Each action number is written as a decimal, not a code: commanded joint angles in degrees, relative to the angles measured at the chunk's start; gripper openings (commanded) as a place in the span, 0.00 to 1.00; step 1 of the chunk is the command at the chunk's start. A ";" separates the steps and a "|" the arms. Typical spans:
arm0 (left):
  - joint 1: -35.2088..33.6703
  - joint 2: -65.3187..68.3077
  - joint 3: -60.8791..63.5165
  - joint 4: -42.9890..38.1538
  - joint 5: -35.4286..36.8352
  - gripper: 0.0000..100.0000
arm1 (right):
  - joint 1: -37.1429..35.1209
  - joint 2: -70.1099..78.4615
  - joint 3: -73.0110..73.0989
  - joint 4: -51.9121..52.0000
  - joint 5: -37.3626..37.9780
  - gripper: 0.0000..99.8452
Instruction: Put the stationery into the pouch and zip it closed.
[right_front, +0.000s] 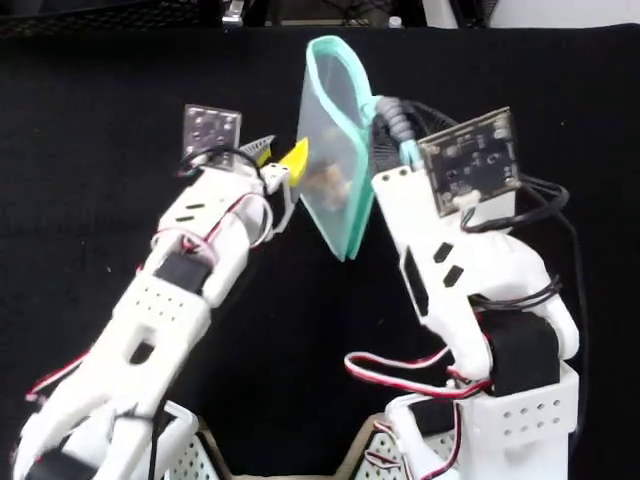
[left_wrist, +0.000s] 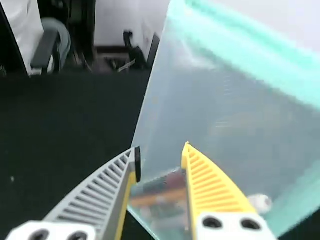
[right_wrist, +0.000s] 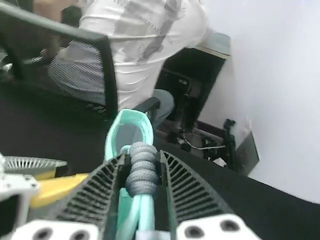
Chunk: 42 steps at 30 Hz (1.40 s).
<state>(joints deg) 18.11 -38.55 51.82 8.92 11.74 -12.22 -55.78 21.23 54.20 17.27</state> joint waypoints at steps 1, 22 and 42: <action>-0.40 -10.64 0.57 4.22 -0.09 0.16 | -3.69 -1.01 -6.73 2.99 1.85 0.01; 0.13 -34.29 13.23 15.56 3.96 0.17 | -10.20 19.74 -20.88 10.37 3.87 0.01; 14.20 -51.60 23.96 13.01 4.40 0.24 | -10.29 21.85 -20.97 10.46 5.27 0.01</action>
<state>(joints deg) 31.56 -92.62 78.20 25.10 15.87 -21.80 -33.98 3.21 64.66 22.02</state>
